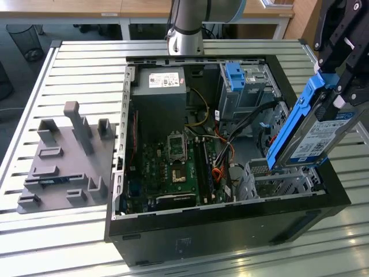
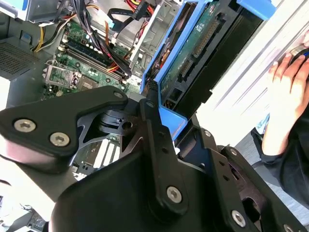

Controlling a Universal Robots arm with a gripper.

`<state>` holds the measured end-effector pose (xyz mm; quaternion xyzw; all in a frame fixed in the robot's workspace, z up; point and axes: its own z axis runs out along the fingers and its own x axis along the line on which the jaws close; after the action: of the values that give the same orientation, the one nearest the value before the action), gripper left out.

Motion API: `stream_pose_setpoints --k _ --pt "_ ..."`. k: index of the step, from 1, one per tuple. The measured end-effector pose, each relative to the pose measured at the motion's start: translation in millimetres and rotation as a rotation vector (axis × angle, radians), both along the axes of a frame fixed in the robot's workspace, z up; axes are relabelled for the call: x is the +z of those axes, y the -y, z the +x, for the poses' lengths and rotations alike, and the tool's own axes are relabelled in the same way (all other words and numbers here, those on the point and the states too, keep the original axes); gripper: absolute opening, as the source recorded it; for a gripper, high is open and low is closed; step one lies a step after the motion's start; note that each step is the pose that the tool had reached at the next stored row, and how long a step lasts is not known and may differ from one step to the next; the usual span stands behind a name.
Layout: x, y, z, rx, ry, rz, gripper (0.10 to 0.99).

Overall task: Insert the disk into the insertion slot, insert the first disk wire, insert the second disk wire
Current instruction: 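Insert the disk into the insertion slot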

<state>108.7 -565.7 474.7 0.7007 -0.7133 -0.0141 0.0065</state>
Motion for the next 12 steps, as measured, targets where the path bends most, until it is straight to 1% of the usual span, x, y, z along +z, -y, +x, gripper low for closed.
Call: stream_pose_setpoints --k 2,4,8,12 --pt "-1.0 0.0 -1.1 0.000 0.0046 0.000 0.365" --pt "-1.8 -0.1 -2.8 0.000 0.0074 0.000 0.365" --pt "-3.6 -0.5 -7.4 0.000 0.0082 0.000 0.365" --pt "-6.9 -2.7 -9.4 0.001 0.0082 0.000 0.365"
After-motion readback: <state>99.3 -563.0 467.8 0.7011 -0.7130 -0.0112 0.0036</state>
